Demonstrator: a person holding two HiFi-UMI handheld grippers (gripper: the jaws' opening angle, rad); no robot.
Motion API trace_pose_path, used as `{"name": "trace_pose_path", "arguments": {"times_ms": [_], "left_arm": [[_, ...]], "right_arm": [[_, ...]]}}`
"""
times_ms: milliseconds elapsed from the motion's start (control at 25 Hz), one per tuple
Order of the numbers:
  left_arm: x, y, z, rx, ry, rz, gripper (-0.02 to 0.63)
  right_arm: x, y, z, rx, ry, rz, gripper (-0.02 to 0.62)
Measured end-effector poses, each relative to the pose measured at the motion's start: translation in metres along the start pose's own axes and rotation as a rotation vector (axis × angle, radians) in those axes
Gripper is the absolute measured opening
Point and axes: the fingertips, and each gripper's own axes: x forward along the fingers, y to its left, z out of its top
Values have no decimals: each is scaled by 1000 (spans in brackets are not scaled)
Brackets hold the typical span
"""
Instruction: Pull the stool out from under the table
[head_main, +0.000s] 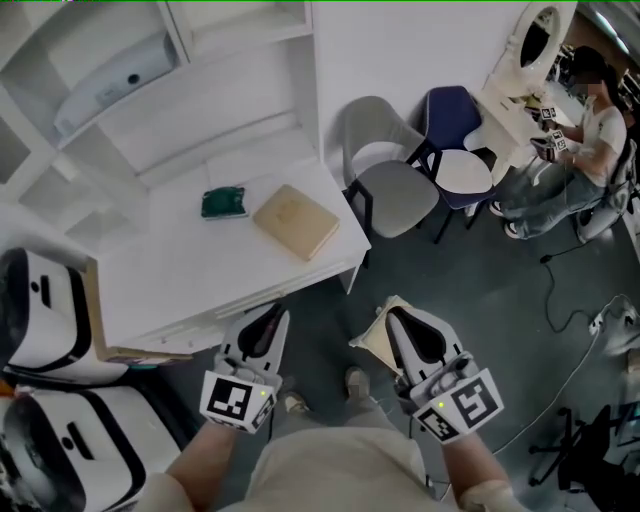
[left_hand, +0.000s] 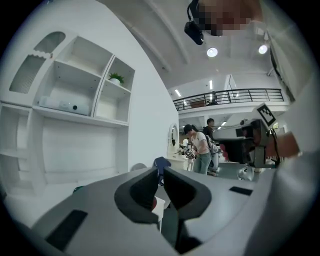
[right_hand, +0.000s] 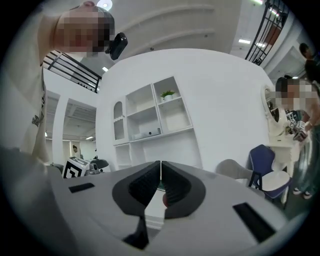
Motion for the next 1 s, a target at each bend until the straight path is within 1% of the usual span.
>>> {"name": "trace_pose_path", "arguments": {"times_ms": [120,240,320,560,760,1000], "left_arm": [[-18,11,13,-17,-10,44,51],[-33,22,16,-6,-17,88,51],[-43,27,18,-21,-15,114,51],[-65,43,29,-10,-33,187,51],[-79,53,27,32,-33,236,51],[-78,57,30,40,-24,232,51]], "right_arm": [[13,13,4,-22,10,38,28],[25,24,7,30,8,83,25],[31,33,8,52,8,114,24],[49,56,11,6,20,198,23],[62,72,8,-24,27,230,23],[69,75,6,-56,48,230,23]]}}
